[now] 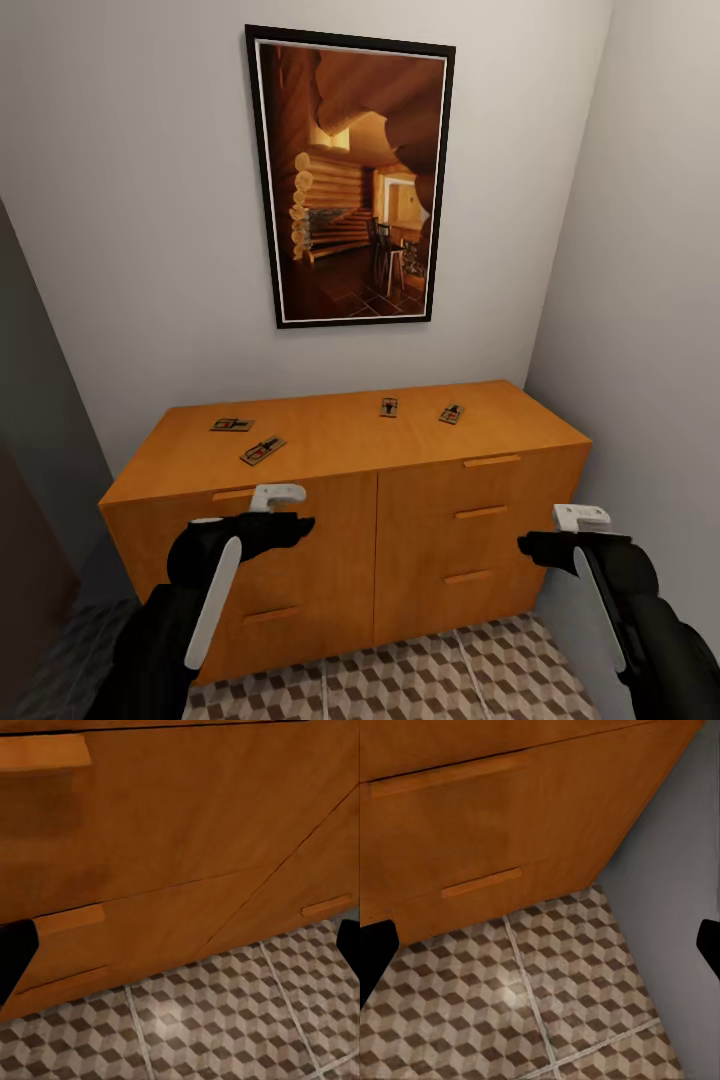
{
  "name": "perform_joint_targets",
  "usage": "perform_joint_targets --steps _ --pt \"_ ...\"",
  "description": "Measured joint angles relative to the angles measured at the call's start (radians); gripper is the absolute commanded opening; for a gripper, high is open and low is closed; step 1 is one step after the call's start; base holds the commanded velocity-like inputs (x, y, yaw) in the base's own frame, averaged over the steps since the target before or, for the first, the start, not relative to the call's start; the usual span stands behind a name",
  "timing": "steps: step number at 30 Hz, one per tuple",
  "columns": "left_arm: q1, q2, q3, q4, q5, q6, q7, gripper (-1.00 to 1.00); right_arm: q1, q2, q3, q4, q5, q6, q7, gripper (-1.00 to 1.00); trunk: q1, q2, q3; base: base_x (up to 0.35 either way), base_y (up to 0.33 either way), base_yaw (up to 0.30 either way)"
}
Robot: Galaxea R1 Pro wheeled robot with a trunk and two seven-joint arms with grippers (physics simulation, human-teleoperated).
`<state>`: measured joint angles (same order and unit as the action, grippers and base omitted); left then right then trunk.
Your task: Take the four mousetraps from the cabinet in the bathroom and place them on the bathroom floor. Make sure all four end up on the same floor surface, and ensure that at least two of them are either under or directly next to the same bathroom sink.
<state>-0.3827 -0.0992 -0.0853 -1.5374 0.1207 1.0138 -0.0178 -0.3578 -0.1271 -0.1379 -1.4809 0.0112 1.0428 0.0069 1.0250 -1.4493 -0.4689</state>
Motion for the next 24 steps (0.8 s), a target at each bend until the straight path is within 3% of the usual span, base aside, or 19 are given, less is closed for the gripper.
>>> perform_joint_targets --steps 5,9,17,24 --pt "-0.076 -0.039 -0.009 0.001 0.004 0.017 -0.002 1.00 -0.082 0.000 0.000 0.000 0.001 0.000 0.001 1.00 0.000 0.000 0.000 0.000 0.000 0.000" --pt "-0.138 -0.055 -0.012 0.001 0.006 0.023 -0.002 1.00 -0.148 0.001 0.001 0.000 0.001 0.000 0.001 1.00 0.000 0.000 0.000 0.000 0.000 0.000" --pt "-0.225 -0.065 -0.013 0.001 0.032 0.025 -0.003 1.00 -0.243 0.001 0.001 0.001 0.000 0.000 0.001 1.00 0.000 0.000 0.000 0.000 0.000 0.000" --pt "-0.297 -0.065 -0.014 0.002 0.098 0.026 -0.003 1.00 -0.334 0.001 0.002 0.001 -0.001 0.000 0.001 1.00 0.000 0.000 0.000 0.000 0.000 0.000"
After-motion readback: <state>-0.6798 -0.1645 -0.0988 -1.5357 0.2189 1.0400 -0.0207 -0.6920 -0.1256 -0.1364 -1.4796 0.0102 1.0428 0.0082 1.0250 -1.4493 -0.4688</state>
